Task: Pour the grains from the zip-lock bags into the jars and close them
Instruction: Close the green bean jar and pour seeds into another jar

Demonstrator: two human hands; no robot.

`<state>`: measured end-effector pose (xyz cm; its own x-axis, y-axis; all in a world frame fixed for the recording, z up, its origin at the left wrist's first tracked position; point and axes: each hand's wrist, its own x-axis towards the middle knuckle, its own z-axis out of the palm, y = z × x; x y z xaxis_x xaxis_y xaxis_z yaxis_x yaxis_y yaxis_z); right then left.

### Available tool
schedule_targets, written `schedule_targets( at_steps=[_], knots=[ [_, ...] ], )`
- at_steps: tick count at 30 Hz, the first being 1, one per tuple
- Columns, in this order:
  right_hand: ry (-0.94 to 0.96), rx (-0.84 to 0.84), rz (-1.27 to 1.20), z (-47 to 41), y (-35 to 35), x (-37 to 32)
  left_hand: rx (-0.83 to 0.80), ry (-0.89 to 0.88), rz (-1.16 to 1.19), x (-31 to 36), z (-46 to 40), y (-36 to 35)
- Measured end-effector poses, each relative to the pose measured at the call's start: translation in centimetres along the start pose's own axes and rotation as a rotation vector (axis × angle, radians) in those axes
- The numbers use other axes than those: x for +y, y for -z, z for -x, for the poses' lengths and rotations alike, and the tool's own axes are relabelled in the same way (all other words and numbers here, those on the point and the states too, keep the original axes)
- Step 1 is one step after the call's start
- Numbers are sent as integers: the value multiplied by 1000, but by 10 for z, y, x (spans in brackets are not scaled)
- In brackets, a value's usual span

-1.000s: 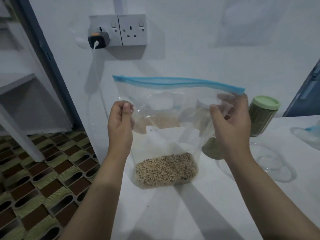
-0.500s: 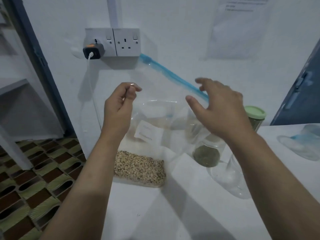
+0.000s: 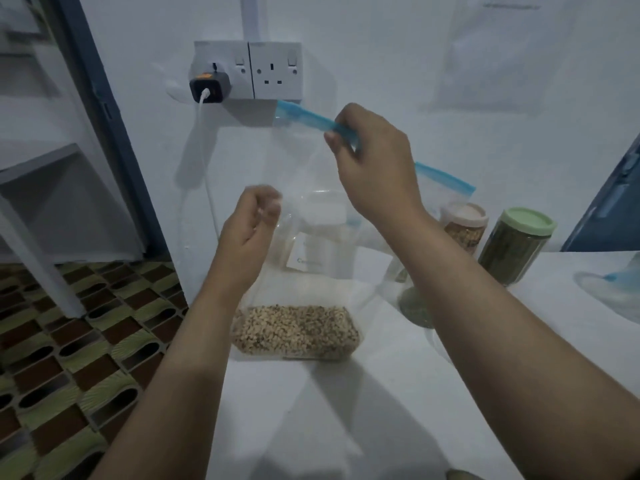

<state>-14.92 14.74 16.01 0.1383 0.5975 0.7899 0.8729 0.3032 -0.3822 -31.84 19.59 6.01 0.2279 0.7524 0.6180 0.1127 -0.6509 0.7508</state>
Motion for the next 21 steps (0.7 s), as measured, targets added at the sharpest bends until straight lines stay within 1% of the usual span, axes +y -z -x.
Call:
schedule_targets(
  at_steps=[2, 5, 6, 8, 10, 11, 12, 14, 15, 16, 17, 20, 21],
  knots=[
    [-7, 48, -36, 3, 0, 1, -74, 120, -118, -34, 33, 9],
    [6, 66, -66, 6, 1, 0, -111, 358, -121, -82, 89, 14],
    [18, 64, -69, 8, 0, 0, -102, 425, -85, -91, 100, 13],
    [42, 64, -56, 13, -3, -3, -53, 469, -56, -104, 107, 7],
    [45, 85, -34, 16, -3, -4, -21, 514, -70, -102, 99, 3],
    [40, 102, -29, 16, -2, -4, -6, 583, -80, -99, 94, 3],
    [34, 117, -26, 16, 0, -2, -29, 671, -105, -99, 88, 4],
    [27, 134, -23, 17, 3, 1, -160, 887, -173, -95, 84, 4],
    [25, 138, -24, 17, 3, 1, -199, 983, -141, -94, 83, 3],
    [25, 141, -24, 18, 4, 1, -186, 1062, -68, -89, 82, 1],
    [26, 146, -24, 20, 4, 1, -130, 1105, 10, -88, 80, -2],
    [17, 160, -21, 22, 8, 1, 7, 1120, 48, -88, 74, -8],
    [8, 166, -18, 22, 10, 2, 75, 1136, 118, -89, 72, -9]
  ],
)
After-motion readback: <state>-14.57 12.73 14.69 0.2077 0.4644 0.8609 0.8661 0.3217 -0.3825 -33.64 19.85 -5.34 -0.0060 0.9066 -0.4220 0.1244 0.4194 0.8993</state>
